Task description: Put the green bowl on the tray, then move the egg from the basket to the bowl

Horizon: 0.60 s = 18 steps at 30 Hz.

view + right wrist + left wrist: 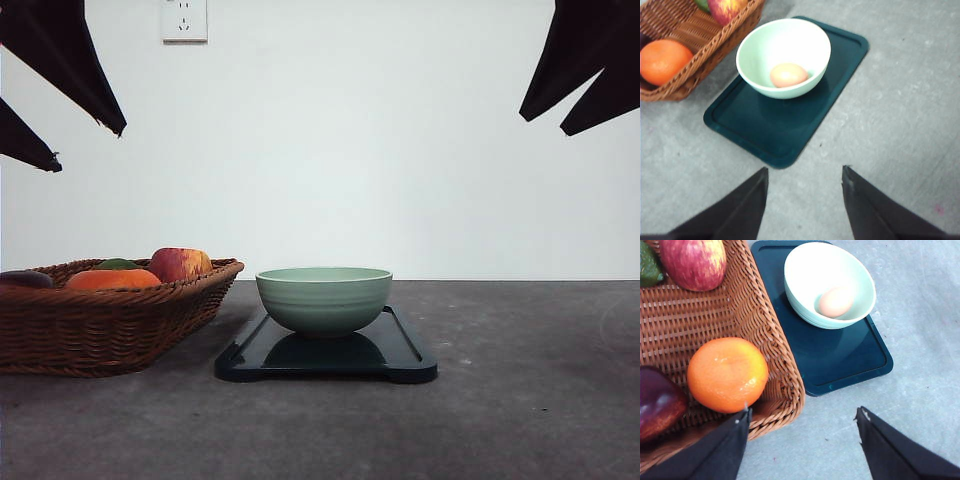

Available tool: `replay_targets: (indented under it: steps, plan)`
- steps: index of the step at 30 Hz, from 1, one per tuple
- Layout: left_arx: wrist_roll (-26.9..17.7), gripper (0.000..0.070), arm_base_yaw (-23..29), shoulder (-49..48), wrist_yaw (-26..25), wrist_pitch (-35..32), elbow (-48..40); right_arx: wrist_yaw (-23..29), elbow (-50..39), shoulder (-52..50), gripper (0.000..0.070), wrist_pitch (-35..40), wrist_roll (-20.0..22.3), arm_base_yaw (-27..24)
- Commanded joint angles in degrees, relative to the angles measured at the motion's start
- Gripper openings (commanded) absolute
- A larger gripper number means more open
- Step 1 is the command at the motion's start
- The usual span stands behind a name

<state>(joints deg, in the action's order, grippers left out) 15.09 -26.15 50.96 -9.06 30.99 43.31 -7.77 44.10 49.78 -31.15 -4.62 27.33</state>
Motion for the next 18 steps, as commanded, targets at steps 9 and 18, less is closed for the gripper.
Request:
replay_targets:
  steps: [9,18]
  plan:
    - [0.74,0.0,-0.46,0.28,-0.15,-0.52,0.35,-2.52,0.22,0.28,0.0017,1.03,0.36,0.41]
    - [0.72,0.0,-0.46,0.28,-0.17,-0.58,0.35,-2.73,0.22,0.28,0.0017,1.98,0.39,0.35]
